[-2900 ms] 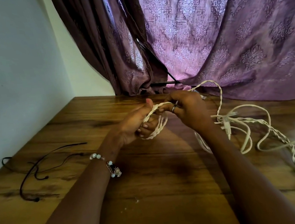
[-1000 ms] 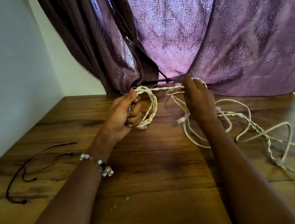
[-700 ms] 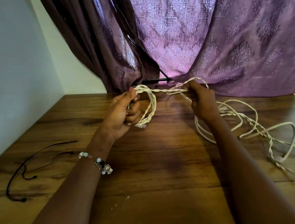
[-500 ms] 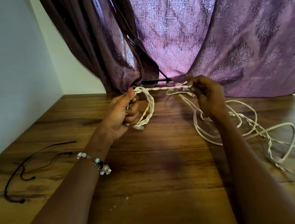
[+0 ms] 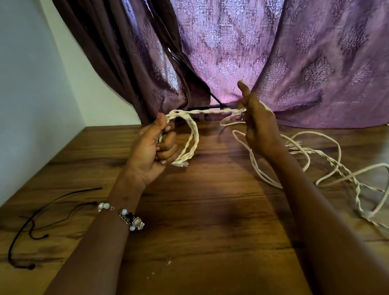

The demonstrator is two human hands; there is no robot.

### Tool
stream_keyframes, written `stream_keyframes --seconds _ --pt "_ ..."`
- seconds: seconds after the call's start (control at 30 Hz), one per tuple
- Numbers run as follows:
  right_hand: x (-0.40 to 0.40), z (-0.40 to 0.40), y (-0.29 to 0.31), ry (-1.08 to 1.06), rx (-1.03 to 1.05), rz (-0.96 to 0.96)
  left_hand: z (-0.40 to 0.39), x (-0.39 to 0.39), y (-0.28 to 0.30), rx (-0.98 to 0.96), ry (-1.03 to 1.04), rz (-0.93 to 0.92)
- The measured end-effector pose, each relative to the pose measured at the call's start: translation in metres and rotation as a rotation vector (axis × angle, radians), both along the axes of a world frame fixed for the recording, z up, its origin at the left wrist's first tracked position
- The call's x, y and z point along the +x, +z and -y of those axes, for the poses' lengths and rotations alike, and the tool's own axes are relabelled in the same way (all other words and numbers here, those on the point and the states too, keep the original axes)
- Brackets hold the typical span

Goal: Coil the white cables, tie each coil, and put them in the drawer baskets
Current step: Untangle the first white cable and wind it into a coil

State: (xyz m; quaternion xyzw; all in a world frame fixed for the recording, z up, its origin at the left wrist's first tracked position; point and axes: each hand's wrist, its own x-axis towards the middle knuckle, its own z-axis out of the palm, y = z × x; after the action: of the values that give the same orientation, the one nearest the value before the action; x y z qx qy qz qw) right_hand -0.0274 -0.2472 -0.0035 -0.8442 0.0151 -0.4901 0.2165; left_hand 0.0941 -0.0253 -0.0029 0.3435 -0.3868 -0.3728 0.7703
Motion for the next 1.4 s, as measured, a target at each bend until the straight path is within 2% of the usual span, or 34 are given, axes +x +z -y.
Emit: stream_keyframes --seconds 0.07,0.13,0.17,0.23,0.33,0.43,0.53,0.63,0.67,0.77,0.8,0.87,0.97,1.07,1.13,1.23,1.3,1.4 --pt "-0.002 0.006 -0.008 -0.125 -0.055 -0.115 0.001 0.000 -0.003 0.042 0.027 0.029" --pt "-0.002 0.004 -0.007 -0.121 -0.060 -0.074 0.002 0.001 -0.004 0.055 0.039 0.046" --pt "-0.002 -0.001 -0.002 -0.029 -0.013 -0.012 0.002 0.002 -0.004 0.048 0.032 0.046" --pt "-0.002 -0.018 0.012 0.303 0.212 0.124 0.000 0.004 -0.003 0.017 0.006 0.041" --pt "-0.005 -0.037 0.026 0.647 0.495 0.212 -0.002 0.006 -0.001 -0.002 -0.028 0.046" --pt "-0.007 -0.047 0.028 0.785 0.639 0.212 -0.002 0.004 0.000 -0.016 -0.051 0.050" --pt "-0.007 -0.051 0.026 0.780 0.794 0.126 -0.002 0.004 0.003 -0.075 -0.060 -0.013" --pt "-0.004 -0.052 0.020 0.509 0.646 -0.123 -0.005 0.008 0.006 -0.103 0.023 -0.108" --pt "-0.002 -0.050 0.017 0.382 0.510 -0.210 -0.006 0.010 0.007 -0.112 0.050 -0.135" --pt "0.003 -0.049 0.009 -0.106 -0.114 -0.501 -0.007 0.013 0.006 -0.120 0.100 -0.201" --pt "0.006 -0.050 0.005 -0.239 -0.243 -0.564 -0.006 0.014 0.005 -0.120 0.104 -0.219" --pt "0.011 -0.056 -0.002 -0.343 -0.295 -0.538 -0.005 0.015 0.004 -0.138 0.104 -0.258" --pt "0.010 -0.062 -0.004 -0.187 -0.177 -0.414 -0.006 0.020 0.003 -0.196 0.122 -0.333" --pt "0.002 -0.065 0.005 0.197 -0.014 -0.323 -0.012 0.033 0.000 -0.290 0.109 -0.460" --pt "-0.001 -0.069 0.011 0.352 0.050 -0.371 -0.015 0.040 -0.004 -0.359 0.064 -0.556" --pt "-0.003 -0.075 0.012 0.413 0.048 -0.501 -0.017 0.044 -0.005 -0.403 0.034 -0.649" --pt "-0.001 -0.077 0.010 0.366 -0.047 -0.431 -0.015 0.042 -0.004 -0.349 0.091 -0.636" --pt "0.007 -0.077 0.006 0.310 -0.138 -0.227 -0.010 0.035 -0.001 -0.221 0.197 -0.571"
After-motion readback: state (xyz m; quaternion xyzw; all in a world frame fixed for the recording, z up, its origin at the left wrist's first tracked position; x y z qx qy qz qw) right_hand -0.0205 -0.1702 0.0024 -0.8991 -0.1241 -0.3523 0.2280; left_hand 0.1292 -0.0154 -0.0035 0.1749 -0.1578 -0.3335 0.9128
